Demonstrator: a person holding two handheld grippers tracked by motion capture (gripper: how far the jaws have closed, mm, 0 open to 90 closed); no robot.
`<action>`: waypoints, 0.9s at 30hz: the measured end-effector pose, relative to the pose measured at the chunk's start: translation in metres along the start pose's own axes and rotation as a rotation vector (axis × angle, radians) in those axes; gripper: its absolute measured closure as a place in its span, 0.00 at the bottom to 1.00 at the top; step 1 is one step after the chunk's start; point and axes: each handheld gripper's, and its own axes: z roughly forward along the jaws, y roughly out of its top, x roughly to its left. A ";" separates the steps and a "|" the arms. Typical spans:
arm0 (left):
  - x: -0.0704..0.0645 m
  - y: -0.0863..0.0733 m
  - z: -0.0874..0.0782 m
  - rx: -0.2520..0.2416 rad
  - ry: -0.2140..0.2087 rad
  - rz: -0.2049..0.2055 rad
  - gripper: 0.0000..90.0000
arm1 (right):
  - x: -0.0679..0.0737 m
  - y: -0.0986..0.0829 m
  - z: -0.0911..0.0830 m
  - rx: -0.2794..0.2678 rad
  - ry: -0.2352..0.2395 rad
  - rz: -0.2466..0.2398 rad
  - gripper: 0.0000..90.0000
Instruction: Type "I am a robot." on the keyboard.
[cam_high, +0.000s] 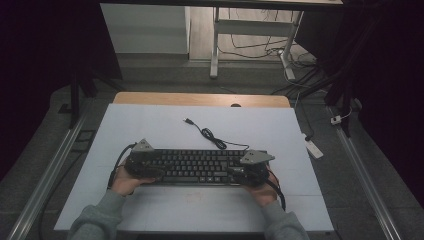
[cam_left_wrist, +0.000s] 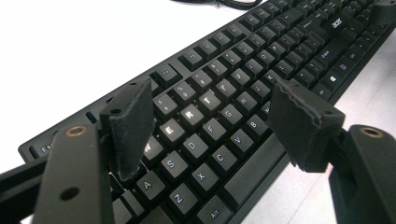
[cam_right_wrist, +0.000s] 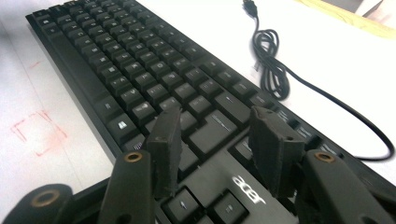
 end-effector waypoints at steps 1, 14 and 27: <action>0.000 0.000 0.000 0.001 0.000 0.001 0.35 | 0.001 0.001 0.001 0.005 0.002 -0.006 0.61; -0.002 0.000 0.000 0.000 -0.010 0.003 0.35 | 0.010 0.019 0.013 -0.022 0.090 -0.027 0.97; -0.001 0.000 0.001 0.005 -0.005 0.008 0.35 | 0.010 0.032 0.038 0.014 0.102 -0.017 1.00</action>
